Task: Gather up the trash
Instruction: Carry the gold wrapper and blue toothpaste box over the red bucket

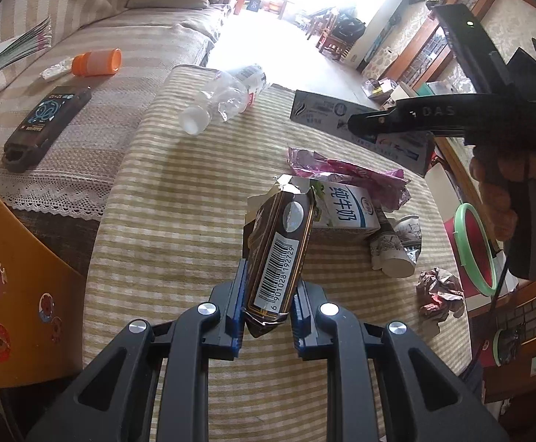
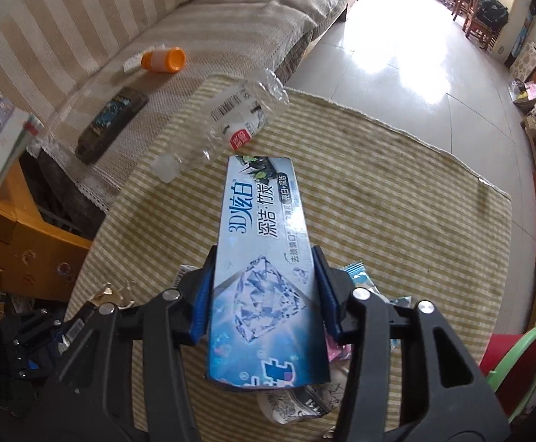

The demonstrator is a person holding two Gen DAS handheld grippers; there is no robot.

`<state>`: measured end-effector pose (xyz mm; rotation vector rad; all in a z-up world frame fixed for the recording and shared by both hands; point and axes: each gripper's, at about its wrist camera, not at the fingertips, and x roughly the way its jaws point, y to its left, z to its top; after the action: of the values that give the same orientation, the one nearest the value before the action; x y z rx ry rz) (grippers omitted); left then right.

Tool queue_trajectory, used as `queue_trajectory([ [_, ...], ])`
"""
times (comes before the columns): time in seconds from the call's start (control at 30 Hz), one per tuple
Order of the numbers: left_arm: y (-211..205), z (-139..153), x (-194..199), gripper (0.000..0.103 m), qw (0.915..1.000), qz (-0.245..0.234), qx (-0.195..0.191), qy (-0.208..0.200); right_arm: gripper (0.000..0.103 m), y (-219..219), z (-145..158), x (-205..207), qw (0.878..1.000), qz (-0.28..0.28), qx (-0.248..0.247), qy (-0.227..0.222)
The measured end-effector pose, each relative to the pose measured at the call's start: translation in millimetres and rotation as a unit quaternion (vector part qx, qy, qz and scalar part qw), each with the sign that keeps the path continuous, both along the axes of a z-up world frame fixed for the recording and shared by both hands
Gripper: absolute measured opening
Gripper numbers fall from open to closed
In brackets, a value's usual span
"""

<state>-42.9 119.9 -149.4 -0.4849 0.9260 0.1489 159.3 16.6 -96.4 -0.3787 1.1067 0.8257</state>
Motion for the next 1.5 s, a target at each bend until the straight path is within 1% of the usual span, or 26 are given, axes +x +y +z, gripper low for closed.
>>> queue_trajectory([
  [0.1,-2,5,0,0.018,1.0000,0.001,0.004,-0.005,0.047,-26,18,-11,0.998,-0.033,0.062,0.005],
  [0.17,-4,8,2,0.018,0.9999,-0.001,0.008,-0.008,0.047,-47,28,-24,0.994,-0.056,0.095,0.001],
  [0.23,-8,9,5,0.018,0.9999,-0.004,0.011,-0.008,0.047,-68,34,-38,0.990,-0.079,0.115,-0.005],
  [0.37,-22,17,9,0.018,0.9996,-0.016,0.019,-0.016,0.047,-109,37,-70,0.981,-0.129,0.141,-0.027],
  [0.47,-34,24,14,0.018,0.9990,-0.029,0.025,-0.022,0.047,-135,37,-91,0.973,-0.164,0.153,-0.046],
  [0.53,-43,30,18,0.018,0.9985,-0.037,0.029,-0.027,0.047,-151,38,-100,0.968,-0.182,0.164,-0.050],
  [0.6,-53,36,22,0.018,0.9978,-0.047,0.033,-0.033,0.047,-162,38,-104,0.966,-0.192,0.168,-0.047],
  [0.77,-77,52,31,0.018,0.9951,-0.071,0.048,-0.048,0.047,-190,42,-109,0.951,-0.233,0.195,-0.051],
  [1.03,-106,73,46,0.018,0.9917,-0.095,0.053,-0.069,0.047,-228,51,-115,0.939,-0.261,0.210,-0.079],
  [1.13,-115,78,51,0.018,0.9902,-0.105,0.055,-0.073,0.047,-243,52,-116,0.931,-0.278,0.221,-0.082],
  [1.3,-131,84,59,0.018,0.9870,-0.126,0.060,-0.080,0.047,-263,55,-116,0.924,-0.299,0.222,-0.089],
  [1.5,-149,90,67,0.018,0.9844,-0.142,0.055,-0.088,0.047,-282,56,-118,0.915,-0.324,0.222,-0.095],
])
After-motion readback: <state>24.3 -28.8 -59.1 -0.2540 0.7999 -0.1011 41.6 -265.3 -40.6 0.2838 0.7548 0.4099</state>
